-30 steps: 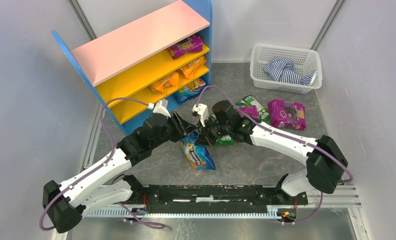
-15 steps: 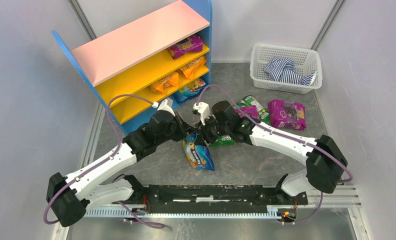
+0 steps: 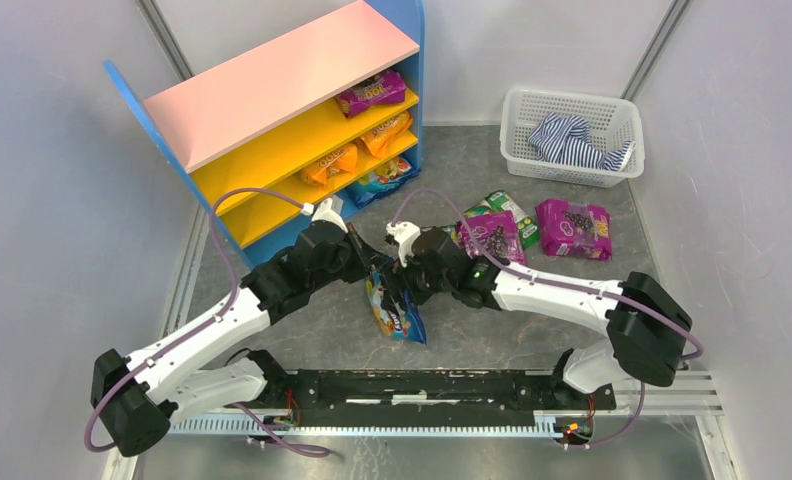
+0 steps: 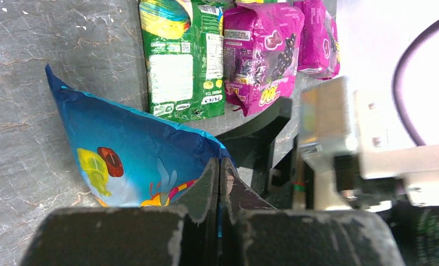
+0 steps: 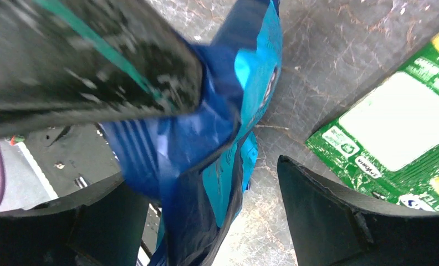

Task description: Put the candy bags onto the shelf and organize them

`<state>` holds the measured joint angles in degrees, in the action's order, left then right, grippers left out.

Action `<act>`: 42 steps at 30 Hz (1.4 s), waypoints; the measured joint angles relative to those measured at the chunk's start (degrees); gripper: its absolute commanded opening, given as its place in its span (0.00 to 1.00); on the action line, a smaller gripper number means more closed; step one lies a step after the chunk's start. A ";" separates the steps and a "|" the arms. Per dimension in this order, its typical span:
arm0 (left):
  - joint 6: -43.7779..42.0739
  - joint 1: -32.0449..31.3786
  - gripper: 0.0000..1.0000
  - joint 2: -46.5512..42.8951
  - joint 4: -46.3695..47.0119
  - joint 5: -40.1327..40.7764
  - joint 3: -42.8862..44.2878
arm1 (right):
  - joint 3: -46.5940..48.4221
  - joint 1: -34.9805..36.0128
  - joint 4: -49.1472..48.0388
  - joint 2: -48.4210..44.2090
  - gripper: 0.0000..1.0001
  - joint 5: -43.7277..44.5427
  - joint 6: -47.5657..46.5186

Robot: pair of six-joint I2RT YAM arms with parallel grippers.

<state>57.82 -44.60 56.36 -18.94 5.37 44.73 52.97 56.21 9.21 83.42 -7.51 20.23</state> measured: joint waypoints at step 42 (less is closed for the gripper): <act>-27.63 0.00 1.00 -36.54 -23.78 15.56 7.19 | 1.73 -1.75 -37.48 18.62 0.07 -3.17 32.00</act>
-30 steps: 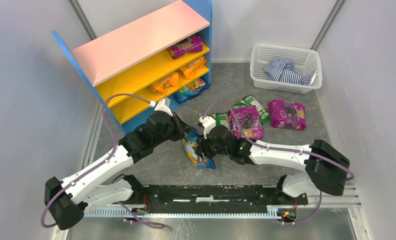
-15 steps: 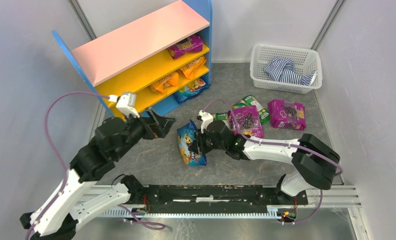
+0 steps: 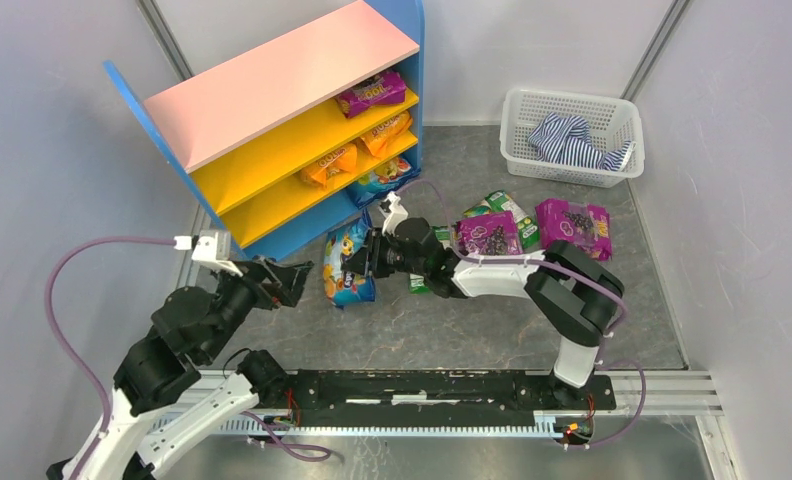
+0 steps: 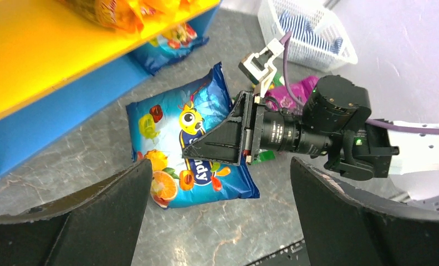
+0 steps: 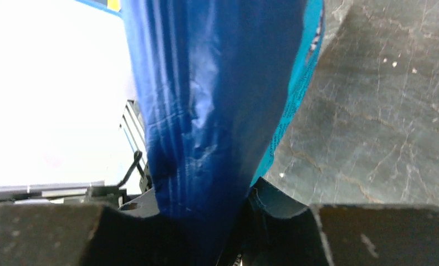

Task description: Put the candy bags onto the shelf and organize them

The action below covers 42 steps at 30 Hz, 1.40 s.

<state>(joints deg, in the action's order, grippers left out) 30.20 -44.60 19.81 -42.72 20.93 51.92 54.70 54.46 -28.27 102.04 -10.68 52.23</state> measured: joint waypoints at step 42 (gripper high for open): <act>-4.11 0.00 1.00 -11.67 2.69 4.68 -5.14 | 34.56 0.59 -13.99 35.52 0.04 31.30 30.05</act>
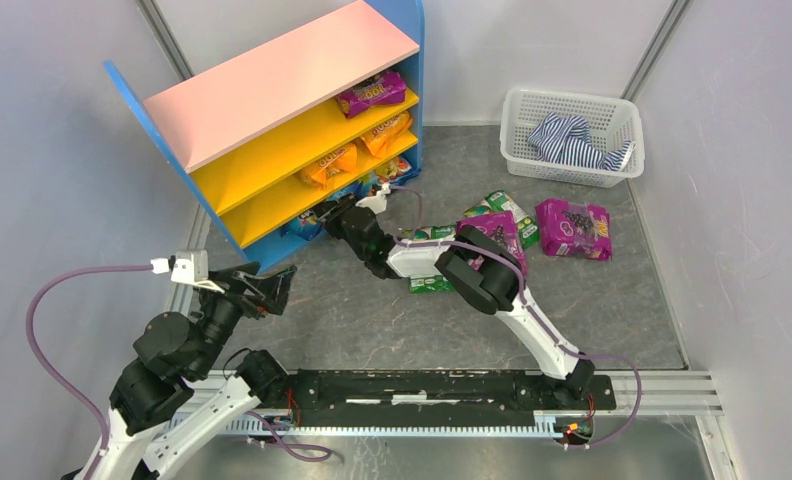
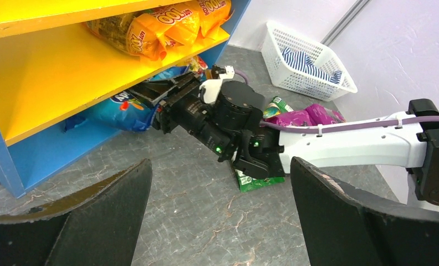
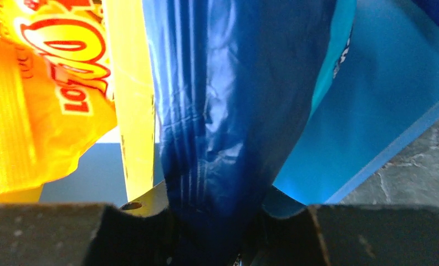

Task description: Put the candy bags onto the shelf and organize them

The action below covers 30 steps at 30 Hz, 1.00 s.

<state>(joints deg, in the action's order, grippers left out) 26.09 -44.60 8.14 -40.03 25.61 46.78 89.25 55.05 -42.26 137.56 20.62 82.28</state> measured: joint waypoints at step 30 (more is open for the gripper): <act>0.00 0.00 1.00 -1.57 -0.15 2.80 -0.13 | -5.35 4.46 11.78 -5.84 0.36 -8.87 -5.77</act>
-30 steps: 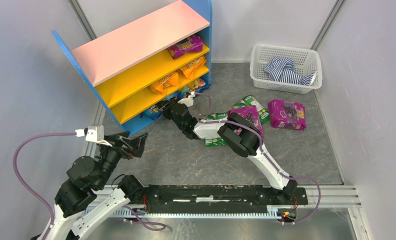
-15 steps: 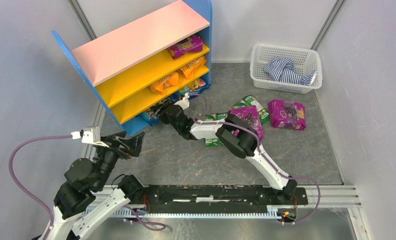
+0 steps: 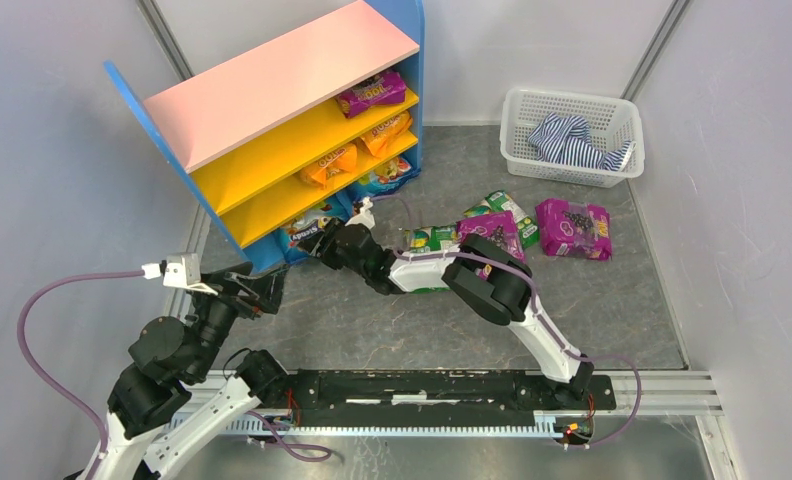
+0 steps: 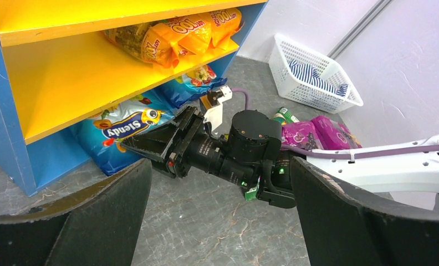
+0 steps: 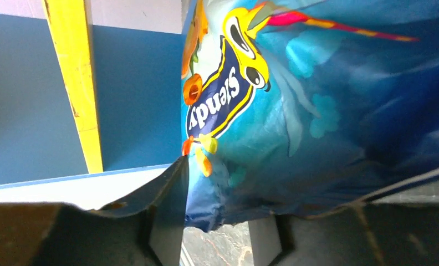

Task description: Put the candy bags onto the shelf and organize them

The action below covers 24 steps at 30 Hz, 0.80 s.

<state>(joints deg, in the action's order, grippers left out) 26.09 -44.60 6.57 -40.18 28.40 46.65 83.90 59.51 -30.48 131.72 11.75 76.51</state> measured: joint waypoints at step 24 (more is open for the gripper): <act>0.00 0.00 1.00 0.09 -0.02 0.13 -0.02 | 17.46 -2.01 1.22 11.72 0.07 6.97 1.40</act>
<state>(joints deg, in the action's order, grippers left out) 26.09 -44.60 6.66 -40.21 28.53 46.63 101.36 57.49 -29.26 143.44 18.72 77.91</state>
